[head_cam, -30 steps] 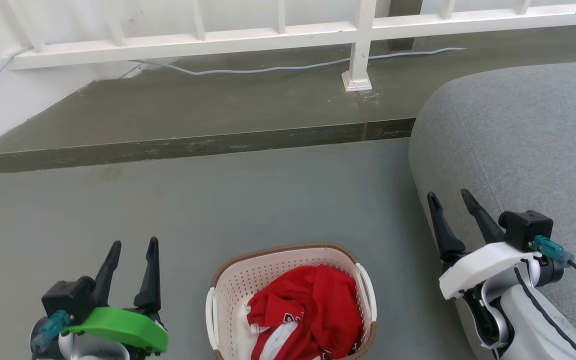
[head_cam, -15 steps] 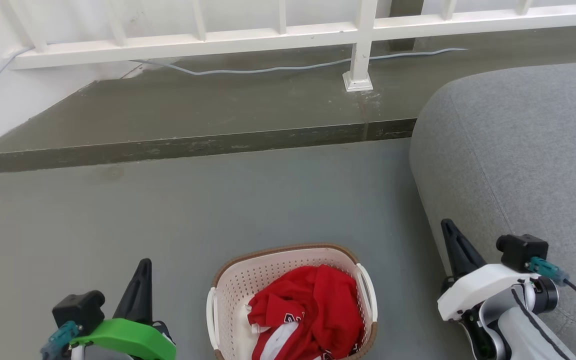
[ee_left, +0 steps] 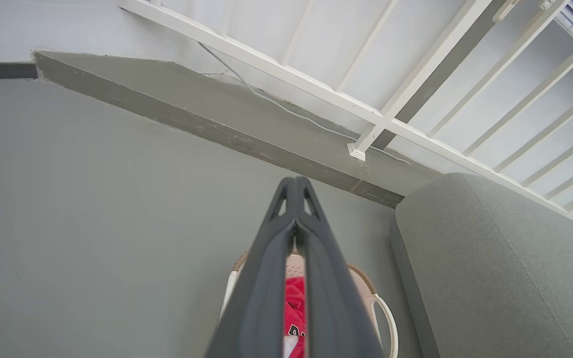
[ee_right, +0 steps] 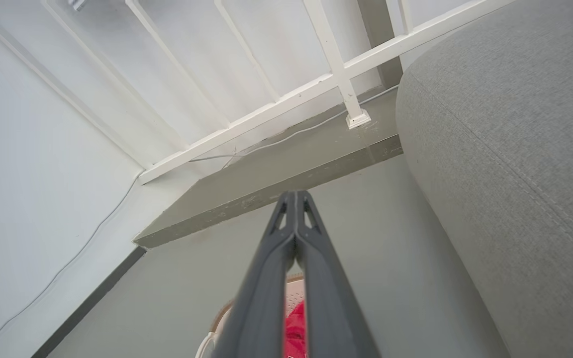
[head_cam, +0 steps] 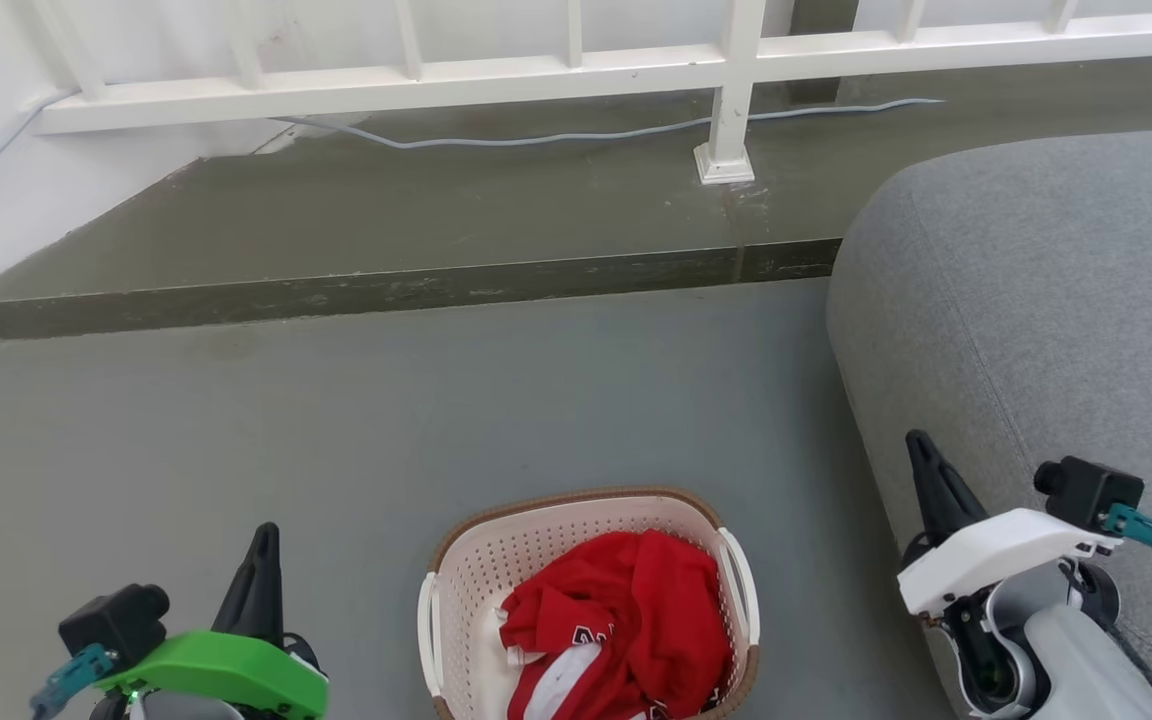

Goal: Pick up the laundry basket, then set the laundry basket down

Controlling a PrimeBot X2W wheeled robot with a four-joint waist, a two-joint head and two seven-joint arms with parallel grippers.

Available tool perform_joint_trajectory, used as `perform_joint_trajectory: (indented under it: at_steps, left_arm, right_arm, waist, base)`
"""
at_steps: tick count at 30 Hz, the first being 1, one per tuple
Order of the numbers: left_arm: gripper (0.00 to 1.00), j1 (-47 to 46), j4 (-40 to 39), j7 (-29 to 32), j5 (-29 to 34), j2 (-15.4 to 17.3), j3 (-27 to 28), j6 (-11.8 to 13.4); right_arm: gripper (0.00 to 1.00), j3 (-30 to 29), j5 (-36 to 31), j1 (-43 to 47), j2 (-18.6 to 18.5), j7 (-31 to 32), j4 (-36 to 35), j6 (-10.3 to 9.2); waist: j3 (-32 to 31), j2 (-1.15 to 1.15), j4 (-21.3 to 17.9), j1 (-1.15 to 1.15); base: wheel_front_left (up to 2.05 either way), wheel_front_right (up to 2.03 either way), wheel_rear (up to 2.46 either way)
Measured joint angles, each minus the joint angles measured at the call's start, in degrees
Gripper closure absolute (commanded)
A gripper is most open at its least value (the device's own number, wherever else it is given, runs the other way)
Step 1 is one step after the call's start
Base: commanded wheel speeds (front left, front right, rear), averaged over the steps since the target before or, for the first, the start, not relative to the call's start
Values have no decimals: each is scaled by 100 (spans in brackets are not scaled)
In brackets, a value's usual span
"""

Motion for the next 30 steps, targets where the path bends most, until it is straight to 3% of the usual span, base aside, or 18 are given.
perform_joint_trajectory:
  at_steps: [30]
  left_arm:
    - [100, -29, 48, 613, -1872, -79, 508, -143]
  right_arm:
    - [100, -855, 1891, 1, 231, 639, -165, 234]
  waist:
    - [4, 0, 118, 0]
  base:
    - [0, 0, 0]
